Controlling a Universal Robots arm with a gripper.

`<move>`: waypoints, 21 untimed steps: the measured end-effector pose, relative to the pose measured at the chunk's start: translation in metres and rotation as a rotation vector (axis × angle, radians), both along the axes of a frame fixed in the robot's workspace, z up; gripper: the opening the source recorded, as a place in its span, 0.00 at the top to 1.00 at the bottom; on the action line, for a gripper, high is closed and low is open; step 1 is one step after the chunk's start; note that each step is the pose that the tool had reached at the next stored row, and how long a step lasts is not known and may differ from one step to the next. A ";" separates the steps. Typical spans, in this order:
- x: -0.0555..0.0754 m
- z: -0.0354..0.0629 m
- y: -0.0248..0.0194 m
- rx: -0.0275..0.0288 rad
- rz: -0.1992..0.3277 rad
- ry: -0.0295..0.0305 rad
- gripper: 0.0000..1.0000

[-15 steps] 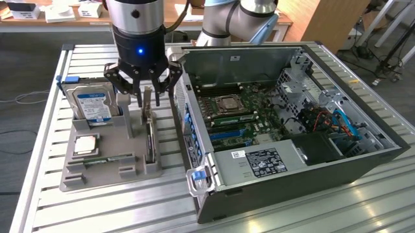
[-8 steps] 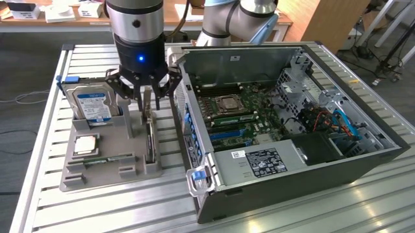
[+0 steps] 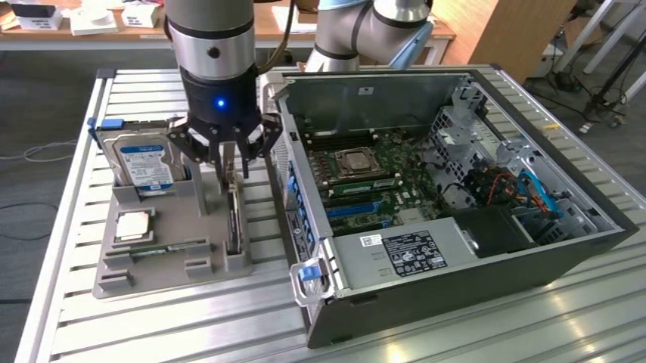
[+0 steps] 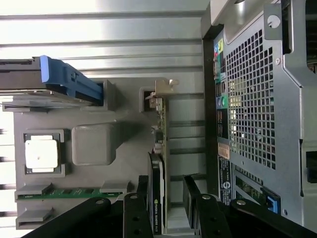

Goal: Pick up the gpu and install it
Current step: 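Pick up the gpu and move the gpu toward the slot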

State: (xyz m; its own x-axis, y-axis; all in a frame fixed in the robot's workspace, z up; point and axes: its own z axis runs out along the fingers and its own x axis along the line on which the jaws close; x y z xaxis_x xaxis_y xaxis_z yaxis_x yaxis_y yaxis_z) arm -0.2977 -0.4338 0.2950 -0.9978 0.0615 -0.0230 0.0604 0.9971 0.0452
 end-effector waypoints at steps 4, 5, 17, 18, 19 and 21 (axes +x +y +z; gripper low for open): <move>0.000 -0.0029 0.0000 -0.0001 0.000 0.0001 0.58; 0.000 -0.0029 0.0000 -0.0002 0.000 0.0002 0.58; -0.001 -0.0031 -0.0134 0.0000 0.003 -0.0001 0.58; -0.001 -0.0031 -0.0134 0.0000 0.003 -0.0001 0.58; -0.001 -0.0031 -0.0134 0.0001 0.003 0.0000 0.58; -0.001 -0.0031 -0.0134 0.0000 0.003 0.0000 0.58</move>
State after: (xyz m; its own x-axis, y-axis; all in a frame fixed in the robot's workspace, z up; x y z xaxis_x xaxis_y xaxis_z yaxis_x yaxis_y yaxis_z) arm -0.2987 -0.4473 0.2919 -0.9980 0.0585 -0.0230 0.0574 0.9973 0.0452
